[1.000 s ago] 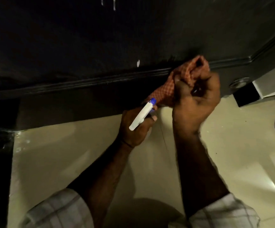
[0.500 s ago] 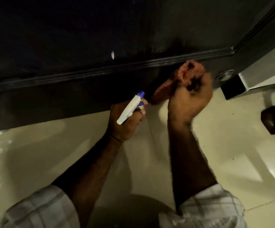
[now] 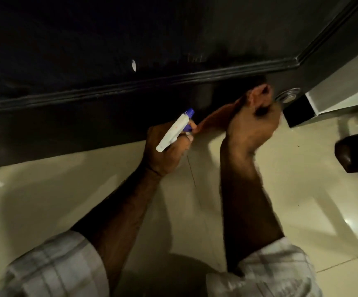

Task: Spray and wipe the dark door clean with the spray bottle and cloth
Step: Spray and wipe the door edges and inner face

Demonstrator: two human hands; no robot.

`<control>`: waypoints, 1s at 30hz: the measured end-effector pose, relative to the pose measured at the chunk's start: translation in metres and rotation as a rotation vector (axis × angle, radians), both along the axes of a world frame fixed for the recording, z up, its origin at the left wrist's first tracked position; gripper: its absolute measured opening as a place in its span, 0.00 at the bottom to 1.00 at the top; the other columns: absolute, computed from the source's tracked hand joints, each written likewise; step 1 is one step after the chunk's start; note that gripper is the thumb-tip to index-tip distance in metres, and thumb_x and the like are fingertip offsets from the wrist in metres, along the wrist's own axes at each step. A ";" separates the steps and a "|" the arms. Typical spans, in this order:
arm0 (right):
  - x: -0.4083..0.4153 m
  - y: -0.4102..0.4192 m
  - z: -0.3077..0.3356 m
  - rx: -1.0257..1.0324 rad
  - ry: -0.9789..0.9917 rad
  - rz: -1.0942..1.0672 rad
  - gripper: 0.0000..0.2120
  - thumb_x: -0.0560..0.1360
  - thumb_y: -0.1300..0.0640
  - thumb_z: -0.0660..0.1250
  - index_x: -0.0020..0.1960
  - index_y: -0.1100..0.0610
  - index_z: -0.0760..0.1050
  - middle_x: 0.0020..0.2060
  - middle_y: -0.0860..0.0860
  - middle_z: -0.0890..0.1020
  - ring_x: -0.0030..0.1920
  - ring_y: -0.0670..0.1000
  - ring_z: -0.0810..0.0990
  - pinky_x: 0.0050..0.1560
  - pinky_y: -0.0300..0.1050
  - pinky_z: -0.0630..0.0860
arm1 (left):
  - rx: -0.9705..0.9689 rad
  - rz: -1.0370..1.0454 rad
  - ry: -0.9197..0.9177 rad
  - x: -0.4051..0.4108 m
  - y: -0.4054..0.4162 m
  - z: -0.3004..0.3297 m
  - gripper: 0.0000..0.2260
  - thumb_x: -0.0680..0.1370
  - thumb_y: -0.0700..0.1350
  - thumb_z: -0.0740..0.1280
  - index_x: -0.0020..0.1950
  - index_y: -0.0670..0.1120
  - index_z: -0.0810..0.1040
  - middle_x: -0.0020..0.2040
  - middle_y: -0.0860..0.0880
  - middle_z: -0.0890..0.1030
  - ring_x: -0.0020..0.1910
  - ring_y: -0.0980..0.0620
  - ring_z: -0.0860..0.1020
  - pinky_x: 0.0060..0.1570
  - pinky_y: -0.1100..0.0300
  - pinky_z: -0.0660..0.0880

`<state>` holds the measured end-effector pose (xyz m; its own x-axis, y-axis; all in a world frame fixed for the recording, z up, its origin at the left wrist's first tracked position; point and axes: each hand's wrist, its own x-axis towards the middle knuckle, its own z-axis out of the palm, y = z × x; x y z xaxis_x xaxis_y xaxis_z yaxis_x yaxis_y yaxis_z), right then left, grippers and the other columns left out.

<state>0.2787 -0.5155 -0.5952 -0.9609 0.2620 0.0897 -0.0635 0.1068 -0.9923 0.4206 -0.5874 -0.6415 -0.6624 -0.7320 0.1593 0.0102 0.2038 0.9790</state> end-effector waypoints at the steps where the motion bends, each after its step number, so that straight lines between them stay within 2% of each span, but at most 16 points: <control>1: -0.002 0.000 0.020 -0.046 0.175 0.001 0.12 0.76 0.62 0.70 0.60 0.61 0.81 0.52 0.52 0.85 0.54 0.50 0.84 0.57 0.33 0.76 | -0.012 0.009 -0.015 -0.004 0.000 -0.002 0.13 0.75 0.48 0.68 0.51 0.41 0.86 0.35 0.41 0.83 0.34 0.42 0.83 0.36 0.47 0.82; 3: -0.010 0.003 0.034 -0.053 0.486 0.057 0.16 0.75 0.69 0.67 0.62 0.60 0.78 0.54 0.53 0.82 0.56 0.49 0.83 0.62 0.40 0.76 | 0.011 0.009 -0.040 -0.013 0.002 -0.004 0.16 0.75 0.49 0.67 0.53 0.40 0.86 0.37 0.42 0.84 0.36 0.44 0.84 0.40 0.49 0.83; 5: -0.011 0.003 0.022 0.005 0.605 0.089 0.17 0.75 0.73 0.64 0.63 0.68 0.77 0.55 0.63 0.80 0.58 0.58 0.82 0.64 0.54 0.78 | 0.014 -0.006 -0.047 -0.020 0.004 -0.002 0.17 0.74 0.50 0.67 0.55 0.41 0.86 0.39 0.47 0.85 0.37 0.49 0.84 0.42 0.52 0.82; 6: -0.004 0.002 0.009 0.055 0.576 0.082 0.17 0.75 0.74 0.63 0.63 0.72 0.77 0.56 0.67 0.79 0.58 0.62 0.81 0.66 0.56 0.77 | 0.009 -0.010 -0.052 -0.022 0.005 -0.002 0.17 0.74 0.49 0.67 0.55 0.41 0.86 0.39 0.49 0.85 0.37 0.50 0.84 0.43 0.52 0.82; 9: 0.009 0.011 -0.054 0.097 0.195 0.203 0.21 0.74 0.66 0.64 0.66 0.72 0.77 0.58 0.68 0.79 0.61 0.62 0.79 0.68 0.39 0.74 | 0.003 -0.021 -0.079 -0.025 0.006 0.000 0.15 0.74 0.49 0.68 0.55 0.44 0.87 0.39 0.47 0.85 0.37 0.47 0.85 0.41 0.49 0.83; 12: -0.007 0.019 -0.052 -0.020 -0.157 0.180 0.23 0.70 0.47 0.64 0.56 0.62 0.81 0.52 0.57 0.85 0.54 0.60 0.84 0.65 0.54 0.80 | 0.006 -0.012 -0.093 -0.025 0.004 -0.003 0.14 0.74 0.50 0.67 0.55 0.48 0.87 0.39 0.45 0.85 0.37 0.45 0.84 0.41 0.44 0.83; 14: -0.016 0.013 -0.017 -0.071 -0.182 0.058 0.32 0.67 0.38 0.65 0.60 0.61 0.81 0.54 0.55 0.86 0.56 0.56 0.85 0.61 0.50 0.81 | 0.010 -0.027 -0.092 -0.025 0.005 -0.002 0.17 0.74 0.51 0.67 0.56 0.44 0.86 0.40 0.46 0.85 0.39 0.45 0.84 0.44 0.44 0.83; 16: -0.027 0.009 0.009 -0.114 0.096 0.003 0.28 0.74 0.45 0.70 0.67 0.64 0.79 0.59 0.57 0.84 0.60 0.56 0.84 0.65 0.53 0.80 | 0.051 -0.066 -0.110 -0.026 0.006 0.001 0.17 0.73 0.53 0.66 0.56 0.45 0.85 0.41 0.47 0.84 0.40 0.47 0.84 0.44 0.48 0.83; 18: -0.034 0.008 0.021 -0.029 0.399 0.012 0.22 0.81 0.54 0.70 0.68 0.69 0.77 0.61 0.63 0.81 0.62 0.61 0.82 0.65 0.60 0.78 | 0.099 -0.078 -0.141 -0.025 0.008 0.008 0.17 0.71 0.55 0.66 0.54 0.49 0.84 0.39 0.43 0.84 0.37 0.49 0.84 0.43 0.54 0.82; 20: -0.024 0.008 0.000 0.084 0.481 0.011 0.19 0.84 0.62 0.68 0.71 0.71 0.75 0.62 0.66 0.77 0.64 0.61 0.80 0.68 0.58 0.77 | 0.063 -0.106 -0.158 -0.024 0.007 0.017 0.18 0.71 0.54 0.67 0.55 0.46 0.85 0.38 0.41 0.84 0.37 0.47 0.84 0.43 0.54 0.82; 21: -0.018 0.011 -0.020 0.143 0.418 0.013 0.20 0.84 0.64 0.67 0.73 0.71 0.74 0.63 0.67 0.75 0.66 0.60 0.78 0.70 0.54 0.75 | 0.056 -0.136 -0.163 -0.024 0.007 0.022 0.18 0.72 0.52 0.68 0.56 0.44 0.85 0.39 0.40 0.84 0.37 0.46 0.83 0.43 0.54 0.82; 23: -0.005 0.018 -0.059 0.172 0.132 0.138 0.24 0.85 0.58 0.65 0.79 0.66 0.69 0.70 0.67 0.74 0.70 0.61 0.76 0.73 0.55 0.74 | 0.102 -0.176 -0.181 -0.024 0.003 0.026 0.14 0.75 0.47 0.70 0.59 0.45 0.84 0.40 0.40 0.84 0.36 0.48 0.82 0.41 0.54 0.81; 25: -0.007 0.026 -0.061 -0.044 -0.248 0.191 0.24 0.86 0.52 0.62 0.79 0.61 0.70 0.71 0.63 0.77 0.66 0.61 0.80 0.66 0.58 0.80 | 0.107 -0.197 -0.234 -0.029 0.003 0.033 0.10 0.77 0.46 0.71 0.58 0.49 0.85 0.41 0.42 0.84 0.36 0.52 0.81 0.39 0.57 0.79; 27: -0.035 0.029 -0.043 -0.365 -0.545 0.090 0.18 0.85 0.53 0.64 0.69 0.64 0.78 0.56 0.63 0.84 0.49 0.59 0.83 0.47 0.54 0.84 | 0.098 -0.228 -0.267 -0.036 0.007 0.039 0.07 0.78 0.44 0.72 0.56 0.49 0.85 0.42 0.45 0.84 0.37 0.55 0.81 0.38 0.63 0.77; 28: -0.048 0.032 -0.035 -0.480 -0.598 0.064 0.17 0.82 0.53 0.67 0.64 0.64 0.81 0.49 0.62 0.85 0.43 0.58 0.83 0.44 0.55 0.84 | 0.120 -0.235 -0.280 -0.040 0.010 0.043 0.05 0.79 0.41 0.72 0.54 0.48 0.85 0.41 0.48 0.84 0.36 0.57 0.81 0.37 0.66 0.76; 30: -0.059 0.041 -0.010 -0.526 -0.530 0.023 0.12 0.82 0.55 0.70 0.55 0.64 0.85 0.41 0.56 0.87 0.38 0.52 0.85 0.46 0.53 0.86 | 0.131 -0.237 -0.324 -0.051 0.013 0.051 0.07 0.81 0.36 0.71 0.49 0.48 0.84 0.36 0.54 0.83 0.32 0.60 0.79 0.33 0.67 0.76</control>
<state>0.2201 -0.4744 -0.6055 -0.8461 0.1219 -0.5189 0.4411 -0.3863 -0.8101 0.3698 -0.5742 -0.5902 -0.8157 -0.5532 -0.1691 -0.2704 0.1063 0.9569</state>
